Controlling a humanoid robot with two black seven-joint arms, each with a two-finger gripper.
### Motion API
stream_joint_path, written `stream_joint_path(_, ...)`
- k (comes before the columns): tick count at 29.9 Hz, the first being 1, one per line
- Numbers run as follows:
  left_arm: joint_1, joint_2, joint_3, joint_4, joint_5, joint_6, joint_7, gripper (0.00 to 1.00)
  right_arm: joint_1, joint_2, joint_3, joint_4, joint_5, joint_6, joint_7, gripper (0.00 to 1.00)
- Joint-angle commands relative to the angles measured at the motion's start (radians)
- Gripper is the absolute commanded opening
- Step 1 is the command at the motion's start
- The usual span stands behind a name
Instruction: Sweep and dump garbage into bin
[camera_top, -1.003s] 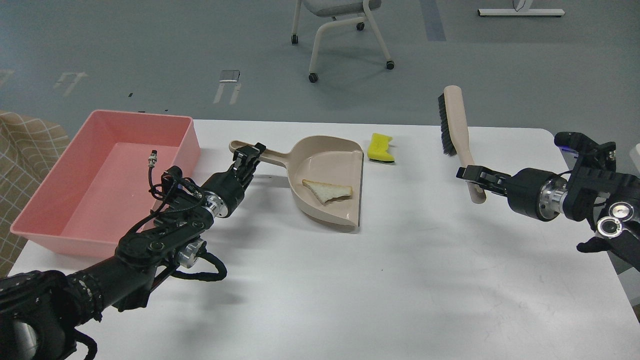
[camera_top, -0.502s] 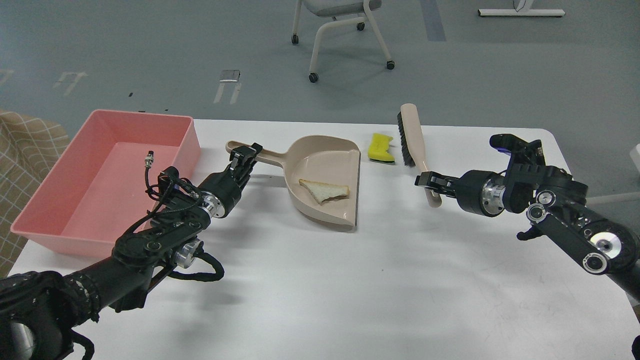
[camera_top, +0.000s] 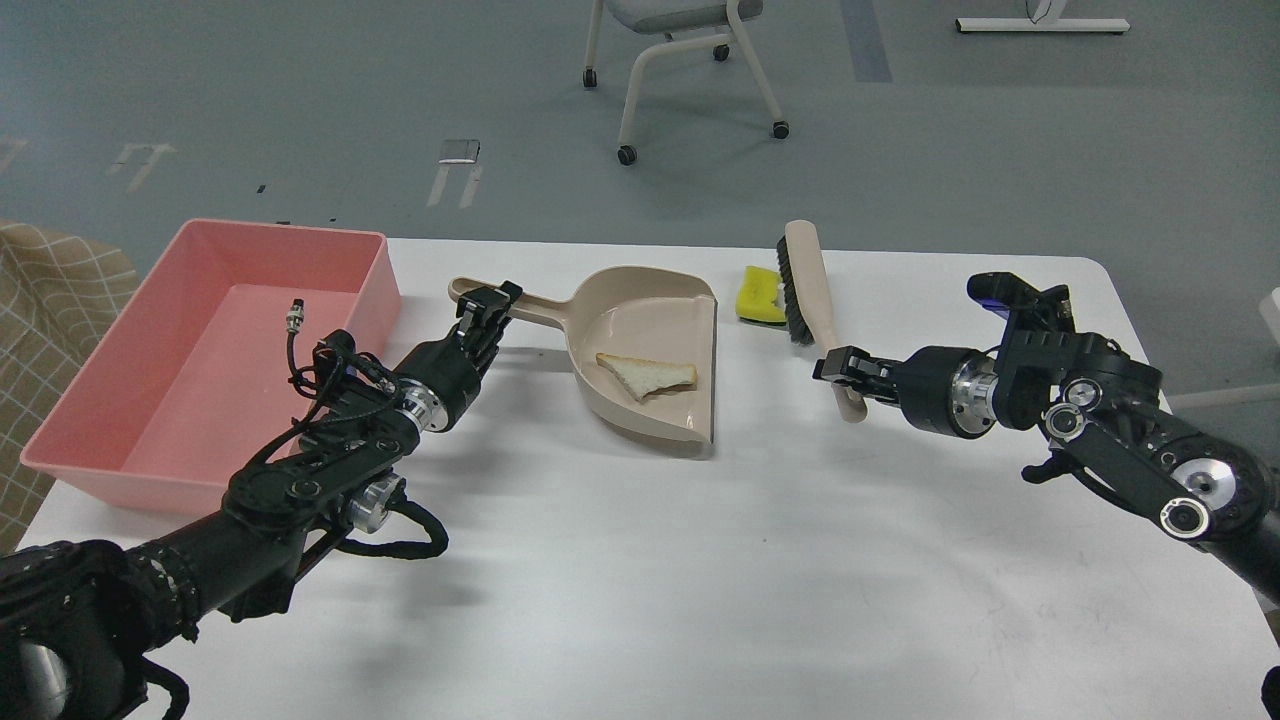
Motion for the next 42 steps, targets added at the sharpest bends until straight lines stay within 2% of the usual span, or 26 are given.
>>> stream_joint_path(1,-0.002,0.011,0.000,-0.001,0.000,-0.001,0.000,0.07,-0.001,0.005,-0.008,-0.012,-0.001,0.000,-0.002,0.00)
stream_joint_path(8,-0.002,0.008,-0.003,-0.001,0.000,-0.001,0.000,0.07,0.013,0.031,-0.016,-0.031,0.002,0.000,-0.011,0.00)
stream_joint_path(15,-0.004,0.011,-0.003,-0.001,-0.002,-0.001,0.000,0.07,0.042,0.036,-0.108,-0.020,0.022,0.000,-0.010,0.01)
stream_joint_path(25,-0.002,0.016,-0.005,-0.001,-0.002,-0.001,0.000,0.07,0.099,0.141,-0.204,-0.025,0.025,0.000,-0.008,0.01)
stream_joint_path(33,-0.004,0.027,-0.005,-0.001,-0.002,-0.001,0.000,0.07,0.148,0.161,-0.221,0.006,0.026,0.000,-0.007,0.01)
stream_joint_path(36,-0.004,0.023,-0.006,-0.001,-0.002,-0.001,0.000,0.07,0.175,0.149,-0.227,0.056,0.058,0.000,-0.007,0.01)
stream_joint_path(42,-0.002,0.020,-0.013,-0.001,-0.005,-0.001,0.000,0.07,0.162,0.002,-0.227,0.216,0.083,0.000,-0.008,0.01)
